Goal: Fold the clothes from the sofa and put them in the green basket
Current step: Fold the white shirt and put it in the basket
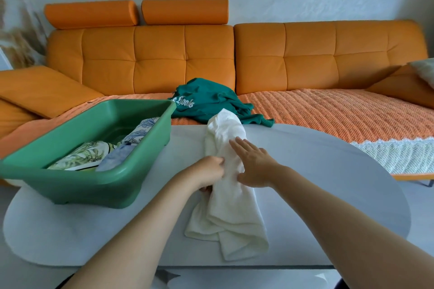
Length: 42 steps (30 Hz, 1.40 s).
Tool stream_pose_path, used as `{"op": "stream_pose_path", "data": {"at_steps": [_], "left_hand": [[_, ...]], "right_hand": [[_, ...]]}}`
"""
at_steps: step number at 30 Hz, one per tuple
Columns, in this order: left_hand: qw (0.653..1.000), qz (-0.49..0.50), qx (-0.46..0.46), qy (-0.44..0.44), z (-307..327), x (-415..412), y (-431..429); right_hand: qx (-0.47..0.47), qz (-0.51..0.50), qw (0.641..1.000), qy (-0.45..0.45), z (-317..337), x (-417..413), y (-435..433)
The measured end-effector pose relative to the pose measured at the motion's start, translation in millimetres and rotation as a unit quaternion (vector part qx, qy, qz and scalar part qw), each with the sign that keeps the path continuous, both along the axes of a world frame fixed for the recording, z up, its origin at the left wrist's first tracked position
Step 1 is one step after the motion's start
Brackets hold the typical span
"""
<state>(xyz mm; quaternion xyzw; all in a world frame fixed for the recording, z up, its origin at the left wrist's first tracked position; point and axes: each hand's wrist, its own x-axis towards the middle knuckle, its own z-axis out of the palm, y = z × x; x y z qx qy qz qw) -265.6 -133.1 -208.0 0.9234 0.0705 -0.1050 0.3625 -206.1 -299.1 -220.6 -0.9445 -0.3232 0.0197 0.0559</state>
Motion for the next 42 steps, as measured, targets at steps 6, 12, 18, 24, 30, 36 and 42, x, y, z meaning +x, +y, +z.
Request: {"op": "stream_pose_path", "data": {"at_steps": [6, 12, 18, 24, 30, 36, 42], "left_hand": [[0.959, -0.041, 0.273, 0.061, 29.9, -4.5, 4.0], [0.913, -0.106, 0.268, -0.29, 2.8, 16.9, -3.0], [0.913, -0.177, 0.33, -0.161, -43.6, 13.2, 28.3], [0.906, -0.167, 0.362, -0.145, -44.8, -2.8, 36.0], [0.901, -0.233, 0.313, -0.19, -41.7, -27.6, 39.2], [0.925, -0.22, 0.284, -0.125, -41.9, -46.3, 54.4], [0.926, -0.228, 0.22, -0.205, -29.6, -64.8, 54.9]], "right_hand": [[-0.032, 0.001, 0.999, 0.022, -4.8, -0.5, 11.2], [-0.017, 0.027, 0.999, 0.019, -16.6, -6.8, 17.5], [-0.015, 0.033, 0.998, 0.048, -15.9, -4.3, 0.4], [-0.032, 0.064, 0.997, 0.017, -4.5, -14.5, -9.9], [-0.03, 0.16, 0.986, -0.038, -15.1, -41.2, -9.7], [-0.013, 0.175, 0.984, -0.033, -12.4, -52.0, -30.4], [-0.039, 0.249, 0.967, -0.024, -8.3, -74.8, -41.5]]}}
